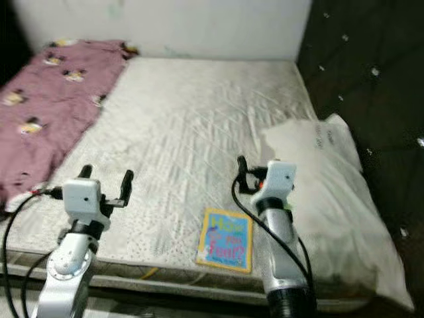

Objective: Clean up the room

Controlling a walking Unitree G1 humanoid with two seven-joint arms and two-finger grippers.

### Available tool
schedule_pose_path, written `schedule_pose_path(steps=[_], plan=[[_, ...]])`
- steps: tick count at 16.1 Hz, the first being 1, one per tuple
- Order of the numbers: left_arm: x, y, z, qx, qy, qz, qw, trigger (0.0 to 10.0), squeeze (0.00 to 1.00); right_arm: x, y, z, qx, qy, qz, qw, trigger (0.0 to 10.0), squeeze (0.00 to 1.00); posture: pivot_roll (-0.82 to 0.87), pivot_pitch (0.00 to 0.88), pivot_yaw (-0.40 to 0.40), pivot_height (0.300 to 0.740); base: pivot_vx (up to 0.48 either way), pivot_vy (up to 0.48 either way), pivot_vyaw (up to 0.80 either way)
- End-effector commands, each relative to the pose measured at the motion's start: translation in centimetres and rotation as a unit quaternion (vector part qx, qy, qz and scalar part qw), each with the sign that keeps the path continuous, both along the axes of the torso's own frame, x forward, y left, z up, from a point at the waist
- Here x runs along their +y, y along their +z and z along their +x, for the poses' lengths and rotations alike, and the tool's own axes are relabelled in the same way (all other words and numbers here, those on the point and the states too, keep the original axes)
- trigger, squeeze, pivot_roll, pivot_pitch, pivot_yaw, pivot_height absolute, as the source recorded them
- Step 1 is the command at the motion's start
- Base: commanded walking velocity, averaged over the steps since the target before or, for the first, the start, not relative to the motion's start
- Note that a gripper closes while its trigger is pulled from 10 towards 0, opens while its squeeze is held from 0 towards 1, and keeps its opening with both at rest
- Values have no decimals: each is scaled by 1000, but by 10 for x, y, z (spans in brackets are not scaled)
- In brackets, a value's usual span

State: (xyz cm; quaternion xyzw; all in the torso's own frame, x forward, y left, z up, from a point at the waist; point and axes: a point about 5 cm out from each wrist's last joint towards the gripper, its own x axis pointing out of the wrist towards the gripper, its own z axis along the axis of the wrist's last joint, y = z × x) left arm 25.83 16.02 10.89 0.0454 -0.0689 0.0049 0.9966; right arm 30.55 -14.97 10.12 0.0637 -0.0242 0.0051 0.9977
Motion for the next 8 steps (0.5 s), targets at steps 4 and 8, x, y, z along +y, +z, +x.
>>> schedule_pose_path(steps=[4,8], plan=[[4,-6,-5,24,15,-13,1000,10000,0,-3,-2,-1,10,-6,-9,1000,10000,0,10,0,-12,740,0,0,0],[0,-10,4,40,-9,-28,999,10000,0,-7,1,0,2,-24,-33,999,10000,0,-27,0,2,740,0,0,0]])
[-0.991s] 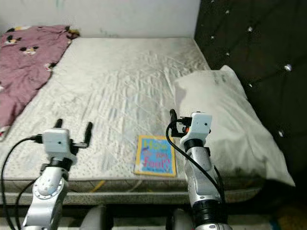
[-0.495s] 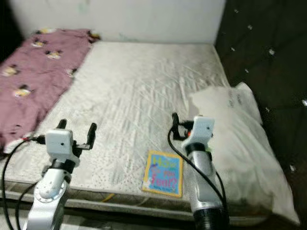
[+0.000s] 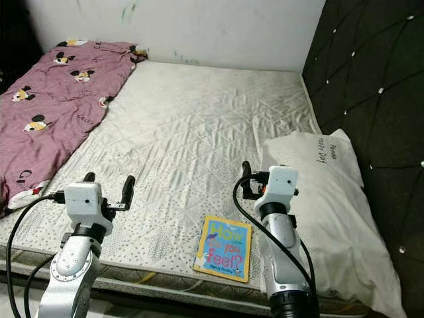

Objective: Clean up the room

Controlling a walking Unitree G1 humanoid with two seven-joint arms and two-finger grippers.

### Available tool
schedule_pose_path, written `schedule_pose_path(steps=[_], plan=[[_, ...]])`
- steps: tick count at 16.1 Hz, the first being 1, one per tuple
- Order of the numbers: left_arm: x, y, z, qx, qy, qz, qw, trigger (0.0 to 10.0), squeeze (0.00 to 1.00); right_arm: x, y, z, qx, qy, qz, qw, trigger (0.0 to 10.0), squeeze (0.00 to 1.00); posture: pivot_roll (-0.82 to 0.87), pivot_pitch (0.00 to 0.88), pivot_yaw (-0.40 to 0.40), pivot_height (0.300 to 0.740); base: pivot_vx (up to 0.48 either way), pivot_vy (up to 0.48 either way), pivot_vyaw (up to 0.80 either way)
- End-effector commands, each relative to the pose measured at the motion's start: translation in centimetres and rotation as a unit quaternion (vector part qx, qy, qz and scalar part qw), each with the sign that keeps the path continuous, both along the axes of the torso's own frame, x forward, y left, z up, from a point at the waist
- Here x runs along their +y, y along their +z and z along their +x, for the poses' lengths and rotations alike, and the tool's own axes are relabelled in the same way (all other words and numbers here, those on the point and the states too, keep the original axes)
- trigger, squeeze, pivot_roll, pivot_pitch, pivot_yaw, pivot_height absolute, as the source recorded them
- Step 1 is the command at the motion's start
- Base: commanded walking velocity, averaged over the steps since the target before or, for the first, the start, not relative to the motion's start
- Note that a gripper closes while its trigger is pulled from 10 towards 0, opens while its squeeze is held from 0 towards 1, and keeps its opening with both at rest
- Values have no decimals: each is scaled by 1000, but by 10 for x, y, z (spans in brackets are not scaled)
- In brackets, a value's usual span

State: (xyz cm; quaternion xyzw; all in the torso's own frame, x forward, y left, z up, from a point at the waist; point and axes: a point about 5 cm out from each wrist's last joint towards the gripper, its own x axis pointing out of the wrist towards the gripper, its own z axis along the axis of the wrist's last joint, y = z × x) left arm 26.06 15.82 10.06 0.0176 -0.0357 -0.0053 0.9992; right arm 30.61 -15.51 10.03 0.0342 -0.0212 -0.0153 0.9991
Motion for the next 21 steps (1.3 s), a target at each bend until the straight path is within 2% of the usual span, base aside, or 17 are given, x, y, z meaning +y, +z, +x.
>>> schedule_pose_path(steps=[1,5,8,10,12,15,17,21], plan=[[1,-1,2,7,0,-2,1000,10000,0,-2,2,-1,-2,-2,-5,1000,10000,0,-32,0,3,740,0,0,0],[-4,6,4,-6,-4,0,1000,10000,0,-4,4,-3,-4,-1,-13,1000,10000,0,-41,6,-2,740,0,0,0],[1,12,0,-21,21,-5,1000,10000,0,-10,9,-10,-10,-3,-12,1000,10000,0,-31,22,-7,740,0,0,0],[3,11,-1,-14,30,-10,999,10000,0,-12,8,-19,-4,3,-8,1000,10000,0,-36,34,-5,740,0,0,0],[1,10,0,-2,15,-18,1000,10000,0,-14,6,-22,6,-1,-9,1000,10000,0,-42,42,-3,740,0,0,0],[-2,11,-1,-4,7,-16,1000,10000,0,-12,7,-22,7,5,-10,1000,10000,0,-39,49,-3,740,0,419,0],[0,10,0,2,16,-27,1000,10000,0,-4,10,-22,0,28,-26,999,10000,0,-38,54,-3,740,0,480,0],[0,12,0,1,16,-29,999,10000,0,-6,10,-20,5,22,-22,999,10000,0,-33,59,-6,740,0,480,0]])
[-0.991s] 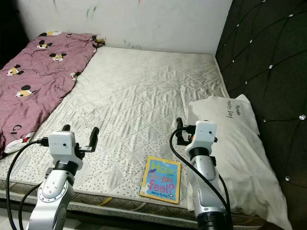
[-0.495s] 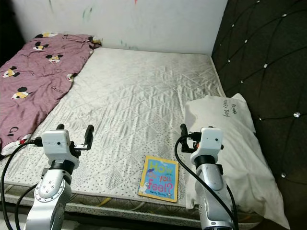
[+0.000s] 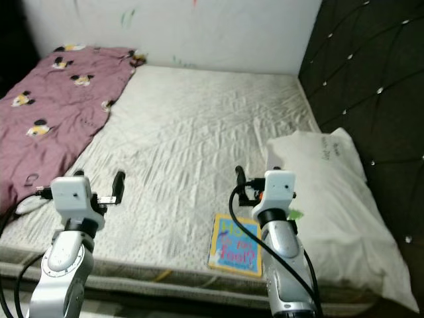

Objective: Clean up the room

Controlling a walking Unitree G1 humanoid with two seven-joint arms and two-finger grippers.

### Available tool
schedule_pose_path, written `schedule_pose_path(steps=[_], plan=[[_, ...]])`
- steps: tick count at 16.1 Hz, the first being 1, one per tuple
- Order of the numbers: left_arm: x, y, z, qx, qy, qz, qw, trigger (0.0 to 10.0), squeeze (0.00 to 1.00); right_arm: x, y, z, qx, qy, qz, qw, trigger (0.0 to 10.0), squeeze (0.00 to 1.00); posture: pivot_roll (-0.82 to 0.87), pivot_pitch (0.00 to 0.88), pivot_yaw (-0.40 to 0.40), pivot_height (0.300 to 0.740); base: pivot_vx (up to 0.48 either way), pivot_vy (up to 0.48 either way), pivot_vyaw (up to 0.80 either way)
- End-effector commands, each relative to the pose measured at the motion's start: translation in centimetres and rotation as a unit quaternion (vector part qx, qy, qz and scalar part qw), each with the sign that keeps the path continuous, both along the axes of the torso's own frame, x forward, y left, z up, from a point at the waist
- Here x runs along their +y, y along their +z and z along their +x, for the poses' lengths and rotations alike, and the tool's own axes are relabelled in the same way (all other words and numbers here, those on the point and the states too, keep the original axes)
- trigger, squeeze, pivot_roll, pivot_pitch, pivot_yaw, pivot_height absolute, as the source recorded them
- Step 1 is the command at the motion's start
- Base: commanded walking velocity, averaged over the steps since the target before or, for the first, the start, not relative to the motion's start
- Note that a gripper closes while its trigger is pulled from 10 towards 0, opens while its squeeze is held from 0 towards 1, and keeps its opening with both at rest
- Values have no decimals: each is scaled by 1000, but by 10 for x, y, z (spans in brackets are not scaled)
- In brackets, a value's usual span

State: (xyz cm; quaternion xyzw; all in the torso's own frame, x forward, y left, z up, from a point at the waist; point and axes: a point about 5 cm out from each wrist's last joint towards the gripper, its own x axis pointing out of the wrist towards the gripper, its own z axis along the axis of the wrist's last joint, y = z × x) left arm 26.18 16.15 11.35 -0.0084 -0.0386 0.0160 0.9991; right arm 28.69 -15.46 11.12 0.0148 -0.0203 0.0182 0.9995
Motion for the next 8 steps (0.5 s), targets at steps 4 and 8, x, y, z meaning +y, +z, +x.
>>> schedule_pose_path(steps=[4,8], plan=[[-3,0,1,3,-3,-3,1000,10000,0,-7,-2,1,12,-11,1,1000,10000,0,-30,57,-9,740,0,480,0],[-3,0,1,3,-3,-5,1000,10000,0,-6,-4,2,21,-5,5,1000,10000,0,-26,55,-11,740,0,480,0]])
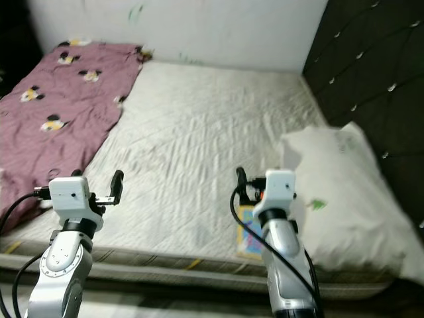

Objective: Clean up the room

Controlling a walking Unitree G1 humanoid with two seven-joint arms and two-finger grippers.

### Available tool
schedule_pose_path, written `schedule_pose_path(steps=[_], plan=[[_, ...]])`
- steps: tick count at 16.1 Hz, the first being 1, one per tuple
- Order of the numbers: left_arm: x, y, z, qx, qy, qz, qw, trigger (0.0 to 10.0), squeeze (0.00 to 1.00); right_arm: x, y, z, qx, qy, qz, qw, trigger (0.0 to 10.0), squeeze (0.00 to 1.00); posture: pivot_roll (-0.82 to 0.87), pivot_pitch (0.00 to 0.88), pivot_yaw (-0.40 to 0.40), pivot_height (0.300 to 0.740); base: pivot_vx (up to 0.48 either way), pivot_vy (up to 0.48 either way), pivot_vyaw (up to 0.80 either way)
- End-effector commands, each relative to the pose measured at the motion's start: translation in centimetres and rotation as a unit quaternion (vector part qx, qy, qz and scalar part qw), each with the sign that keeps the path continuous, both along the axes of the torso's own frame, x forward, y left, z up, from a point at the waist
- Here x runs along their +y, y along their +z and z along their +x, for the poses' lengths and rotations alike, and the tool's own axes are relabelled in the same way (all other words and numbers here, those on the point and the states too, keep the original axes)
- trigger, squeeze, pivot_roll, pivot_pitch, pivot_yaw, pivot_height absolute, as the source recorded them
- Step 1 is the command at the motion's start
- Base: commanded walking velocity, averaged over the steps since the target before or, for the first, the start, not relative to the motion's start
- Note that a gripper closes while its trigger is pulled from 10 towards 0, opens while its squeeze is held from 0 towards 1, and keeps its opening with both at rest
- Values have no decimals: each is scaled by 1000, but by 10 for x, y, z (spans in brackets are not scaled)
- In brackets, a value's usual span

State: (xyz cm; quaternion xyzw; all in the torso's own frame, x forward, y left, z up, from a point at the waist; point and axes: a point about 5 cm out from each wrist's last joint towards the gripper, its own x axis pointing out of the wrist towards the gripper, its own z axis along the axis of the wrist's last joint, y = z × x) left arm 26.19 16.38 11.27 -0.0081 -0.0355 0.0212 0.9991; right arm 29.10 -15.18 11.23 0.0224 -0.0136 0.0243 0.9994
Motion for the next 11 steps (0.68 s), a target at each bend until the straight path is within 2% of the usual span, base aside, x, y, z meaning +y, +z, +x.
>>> schedule_pose_path(steps=[1,5,11], plan=[[-6,1,1,0,-9,-5,1000,10000,0,-9,-6,-1,19,-13,1,1000,10000,0,-26,55,-11,740,0,480,0],[-6,2,2,-1,-8,-8,1000,10000,0,-8,-7,0,20,-10,1,1000,10000,0,-24,52,-13,740,0,480,-700],[-7,2,4,0,-6,-8,1000,10000,0,-8,-7,3,23,-8,1,1000,10000,0,-24,53,-15,740,0,480,0]])
